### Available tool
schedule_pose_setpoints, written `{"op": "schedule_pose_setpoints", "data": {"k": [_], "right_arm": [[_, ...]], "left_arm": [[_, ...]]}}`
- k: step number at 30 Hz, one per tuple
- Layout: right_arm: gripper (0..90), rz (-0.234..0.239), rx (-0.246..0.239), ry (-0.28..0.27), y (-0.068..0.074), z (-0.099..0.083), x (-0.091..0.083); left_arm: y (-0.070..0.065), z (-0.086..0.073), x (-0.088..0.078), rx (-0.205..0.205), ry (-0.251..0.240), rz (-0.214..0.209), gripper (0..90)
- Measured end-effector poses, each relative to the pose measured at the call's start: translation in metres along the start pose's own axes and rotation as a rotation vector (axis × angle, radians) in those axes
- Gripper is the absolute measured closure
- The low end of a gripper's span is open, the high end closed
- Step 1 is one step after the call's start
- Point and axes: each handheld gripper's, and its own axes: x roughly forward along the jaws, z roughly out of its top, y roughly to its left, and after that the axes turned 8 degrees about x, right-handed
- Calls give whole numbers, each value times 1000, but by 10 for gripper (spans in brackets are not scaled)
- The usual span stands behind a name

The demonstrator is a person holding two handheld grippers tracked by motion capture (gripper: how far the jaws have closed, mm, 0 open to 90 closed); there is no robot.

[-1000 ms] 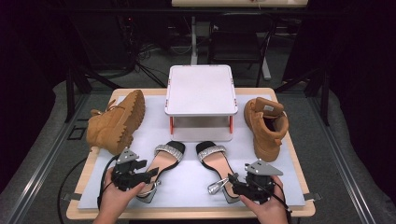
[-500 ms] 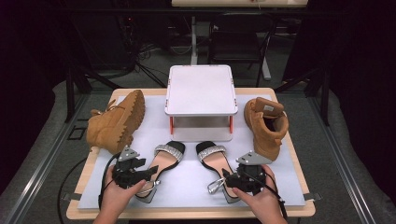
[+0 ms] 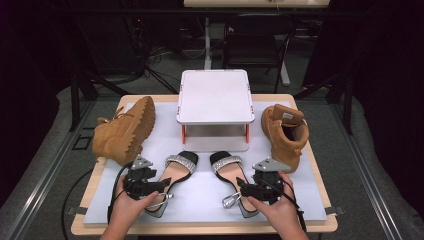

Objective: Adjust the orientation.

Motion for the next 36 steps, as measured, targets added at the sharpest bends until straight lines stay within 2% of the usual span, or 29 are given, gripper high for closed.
{"op": "schedule_pose_setpoints", "data": {"k": [6, 7, 9, 15, 18, 24, 26, 30, 36], "right_arm": [[287, -11, -17, 41, 3, -4, 13], [287, -31, -28, 47, 4, -6, 17], [287, -39, -41, 63, 5, -7, 20], [282, -19, -15, 97, 2, -14, 30], [274, -31, -24, 118, 2, -14, 34], [263, -38, -12, 157, 4, -17, 41], [261, -22, 13, 161, 3, -19, 43], [264, -26, 36, 176, 1, -23, 49], [270, -37, 33, 189, 4, -24, 53]], "left_arm": [[-6, -3, 7, 19, 26, -1, 339], [-7, -3, 8, 24, 31, 1, 339], [-8, -4, 10, 33, 42, 2, 338], [-10, -7, 14, 48, 64, 18, 323], [-10, -8, 15, 51, 76, 20, 322], [-13, -9, 16, 50, 71, 37, 321], [-13, -9, 16, 55, 71, 43, 322], [-16, -10, 18, 52, 70, 62, 322], [-18, -10, 19, 55, 72, 79, 325]]}}
